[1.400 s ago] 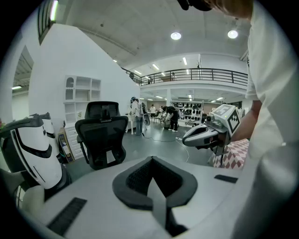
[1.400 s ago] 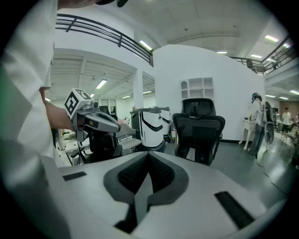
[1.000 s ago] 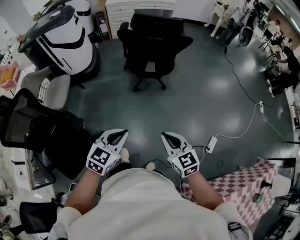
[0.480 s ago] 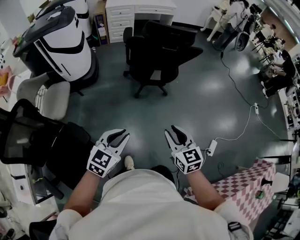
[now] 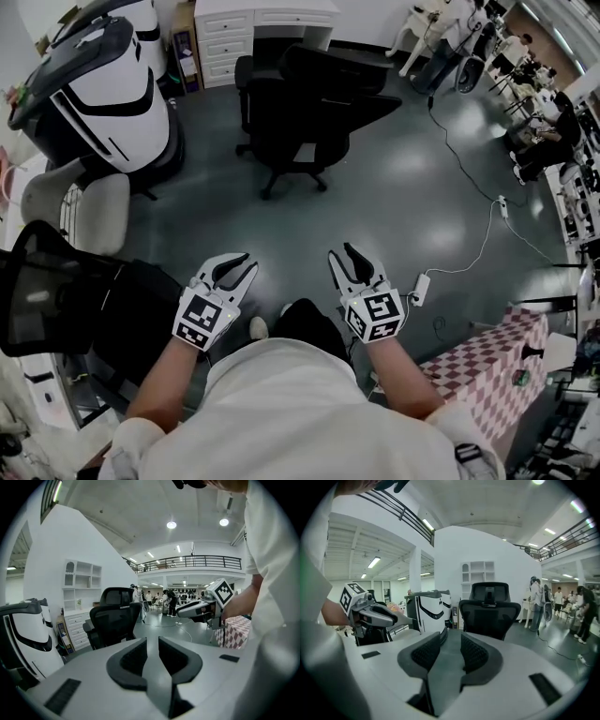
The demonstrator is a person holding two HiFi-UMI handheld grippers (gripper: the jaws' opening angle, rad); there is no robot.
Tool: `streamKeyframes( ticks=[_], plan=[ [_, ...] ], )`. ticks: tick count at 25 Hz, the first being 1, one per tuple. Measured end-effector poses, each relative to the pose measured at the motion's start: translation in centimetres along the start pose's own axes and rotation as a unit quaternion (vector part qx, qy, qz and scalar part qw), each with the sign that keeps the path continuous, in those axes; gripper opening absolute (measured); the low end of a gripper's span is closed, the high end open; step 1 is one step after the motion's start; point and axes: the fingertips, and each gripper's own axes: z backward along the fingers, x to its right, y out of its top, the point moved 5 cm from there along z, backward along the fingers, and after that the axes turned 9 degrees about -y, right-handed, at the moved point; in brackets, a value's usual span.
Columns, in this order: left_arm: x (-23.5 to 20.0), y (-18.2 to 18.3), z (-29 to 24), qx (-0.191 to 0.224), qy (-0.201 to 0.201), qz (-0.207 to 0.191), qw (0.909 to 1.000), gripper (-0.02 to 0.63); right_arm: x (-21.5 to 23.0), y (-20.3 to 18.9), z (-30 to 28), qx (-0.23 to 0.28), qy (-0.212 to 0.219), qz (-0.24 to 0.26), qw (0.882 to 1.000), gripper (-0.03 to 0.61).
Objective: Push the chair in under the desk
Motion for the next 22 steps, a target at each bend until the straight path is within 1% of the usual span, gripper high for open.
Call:
streamKeyframes(
  ticks=[5, 10, 13, 17, 22],
  plan=[
    [-3.2, 0.7, -2.2, -0.001, -0.004, -0.007, 1.0, 0.077, 2.1, 1.1, -3.2, 0.003, -0.018, 0.002, 1.0, 0.121],
    [-7.2, 2.3, -5.1, -0.009, 0.0, -0.007, 0.9999, 0.084, 5.1, 2.7, -7.9, 0.01, -0.02, -0.003, 1.0, 0.138],
    [-9.9, 3.6, -6.9, -0.019, 0.002, -0.019, 0.9997, 0.09, 7.2, 3.9, -11.3, 0.016, -0.019, -0.009, 1.0, 0.158],
    [-13.9, 4.9, -9.2, -0.023, 0.019, -0.021, 0.9993, 0.092, 9.8, 5.9, -15.7, 0.027, -0.017, -0.012, 0.999, 0.188],
    [-17.5, 6.0, -12.2, -0.031, 0.029, -0.032, 0.9986, 0.1, 12.6, 7.9, -20.1, 0.039, -0.014, -0.016, 0.999, 0.231]
  ],
)
